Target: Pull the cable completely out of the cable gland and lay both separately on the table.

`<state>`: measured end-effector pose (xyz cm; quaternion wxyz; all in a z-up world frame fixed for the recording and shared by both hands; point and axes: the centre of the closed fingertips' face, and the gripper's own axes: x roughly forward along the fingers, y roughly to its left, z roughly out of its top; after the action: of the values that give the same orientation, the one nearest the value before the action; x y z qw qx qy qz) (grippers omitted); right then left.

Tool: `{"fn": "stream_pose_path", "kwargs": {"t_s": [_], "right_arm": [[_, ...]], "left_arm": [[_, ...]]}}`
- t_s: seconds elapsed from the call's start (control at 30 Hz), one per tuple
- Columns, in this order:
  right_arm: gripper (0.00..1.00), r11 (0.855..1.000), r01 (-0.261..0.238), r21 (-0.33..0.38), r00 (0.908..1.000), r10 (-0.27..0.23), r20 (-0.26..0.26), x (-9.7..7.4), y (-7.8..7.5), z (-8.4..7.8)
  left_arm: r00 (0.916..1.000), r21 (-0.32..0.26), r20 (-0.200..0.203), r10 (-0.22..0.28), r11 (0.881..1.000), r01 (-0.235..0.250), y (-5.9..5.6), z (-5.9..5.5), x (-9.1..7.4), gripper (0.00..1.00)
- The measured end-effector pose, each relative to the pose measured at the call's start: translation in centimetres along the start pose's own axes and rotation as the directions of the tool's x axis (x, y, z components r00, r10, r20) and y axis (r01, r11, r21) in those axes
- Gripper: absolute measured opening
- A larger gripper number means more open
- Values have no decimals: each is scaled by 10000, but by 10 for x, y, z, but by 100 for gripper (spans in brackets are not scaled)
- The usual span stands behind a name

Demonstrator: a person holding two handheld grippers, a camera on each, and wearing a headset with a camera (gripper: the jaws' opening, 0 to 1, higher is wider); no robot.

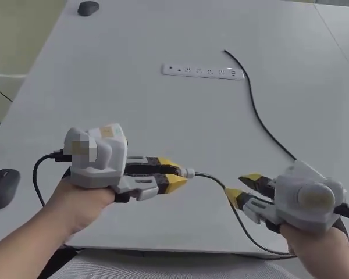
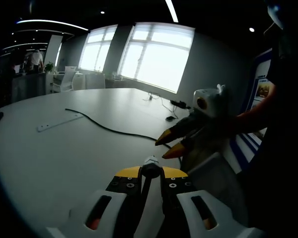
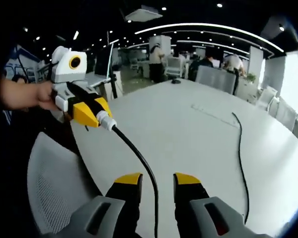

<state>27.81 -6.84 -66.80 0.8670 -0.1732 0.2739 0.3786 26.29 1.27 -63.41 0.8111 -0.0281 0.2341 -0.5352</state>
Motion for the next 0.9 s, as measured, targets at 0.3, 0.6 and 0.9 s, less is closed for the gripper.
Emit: {"fn": "stream_pose_path", "kwargs": {"t_s": [0.3, 0.6, 0.9], "right_arm": [[21, 9681, -754, -2388, 9967, 804, 114, 9, 19, 33], [16, 9290, -1127, -3525, 9927, 1207, 9, 17, 35, 41], [7, 8996, -1464, -4115, 9882, 1519, -195, 25, 49, 41]], "left_arm": [[10000, -87, 10, 18, 10000, -17, 1, 1, 1, 15], [10000, -133, -7, -28, 9999, 28, -1, 0, 3, 15], [9998, -128, 22, -208, 9997, 208, -3, -1, 5, 15]]}}
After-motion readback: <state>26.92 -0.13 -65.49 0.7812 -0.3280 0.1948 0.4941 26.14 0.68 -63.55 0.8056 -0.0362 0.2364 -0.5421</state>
